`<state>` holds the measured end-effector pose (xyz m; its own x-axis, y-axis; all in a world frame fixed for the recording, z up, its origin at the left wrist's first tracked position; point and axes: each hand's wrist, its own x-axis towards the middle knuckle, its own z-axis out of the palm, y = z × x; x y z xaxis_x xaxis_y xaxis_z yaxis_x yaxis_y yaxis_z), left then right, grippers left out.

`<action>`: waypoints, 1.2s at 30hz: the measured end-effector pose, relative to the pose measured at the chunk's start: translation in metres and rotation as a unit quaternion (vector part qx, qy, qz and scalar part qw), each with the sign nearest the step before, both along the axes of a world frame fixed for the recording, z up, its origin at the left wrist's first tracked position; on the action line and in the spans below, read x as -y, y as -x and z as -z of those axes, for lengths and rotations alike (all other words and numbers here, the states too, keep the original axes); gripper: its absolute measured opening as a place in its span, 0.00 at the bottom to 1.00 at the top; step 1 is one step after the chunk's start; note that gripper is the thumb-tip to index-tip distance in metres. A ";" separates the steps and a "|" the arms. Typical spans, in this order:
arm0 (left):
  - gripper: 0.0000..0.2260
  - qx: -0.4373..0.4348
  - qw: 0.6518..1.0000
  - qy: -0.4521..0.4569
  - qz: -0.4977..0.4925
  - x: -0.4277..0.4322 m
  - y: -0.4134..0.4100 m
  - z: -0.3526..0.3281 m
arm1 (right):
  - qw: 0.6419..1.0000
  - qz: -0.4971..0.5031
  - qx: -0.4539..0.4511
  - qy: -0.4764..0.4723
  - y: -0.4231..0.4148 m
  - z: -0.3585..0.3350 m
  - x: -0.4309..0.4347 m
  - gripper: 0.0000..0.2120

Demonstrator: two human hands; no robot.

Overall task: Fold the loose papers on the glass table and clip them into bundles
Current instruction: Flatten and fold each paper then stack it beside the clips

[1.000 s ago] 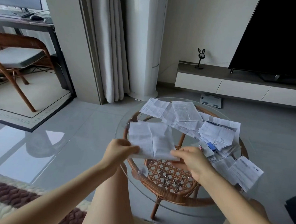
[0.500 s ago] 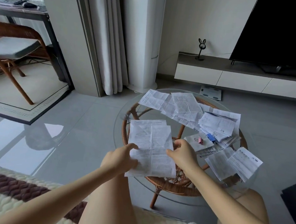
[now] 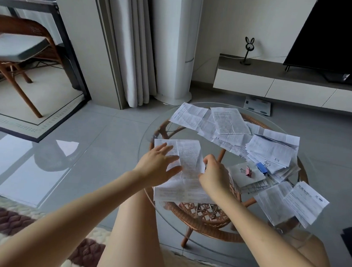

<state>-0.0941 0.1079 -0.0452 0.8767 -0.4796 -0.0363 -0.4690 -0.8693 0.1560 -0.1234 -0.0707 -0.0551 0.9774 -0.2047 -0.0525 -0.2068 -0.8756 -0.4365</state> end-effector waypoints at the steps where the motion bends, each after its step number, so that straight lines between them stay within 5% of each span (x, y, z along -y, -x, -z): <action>1: 0.24 -0.039 0.999 -0.008 -0.004 0.003 -0.004 0.002 | 1.000 -0.001 -0.001 0.003 -0.003 -0.001 -0.001 0.15; 6: 0.32 -0.123 0.990 -0.044 -0.057 0.020 -0.007 0.016 | 1.000 -0.002 -0.002 0.003 -0.011 -0.001 -0.004 0.13; 17: 0.44 -0.020 0.997 -0.054 -0.047 0.018 0.008 0.053 | 0.999 0.009 0.011 -0.050 -0.005 0.005 0.000 0.09; 36: 0.37 -0.024 0.997 -0.055 -0.049 0.015 0.005 0.045 | 0.999 0.011 0.006 -0.045 -0.007 0.003 -0.001 0.10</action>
<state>-0.0991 0.0932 -0.0898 0.9152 -0.3824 -0.1267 -0.3752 -0.9237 0.0777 -0.1160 -0.0696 -0.0585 0.9735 -0.2206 -0.0609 -0.2199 -0.8277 -0.5164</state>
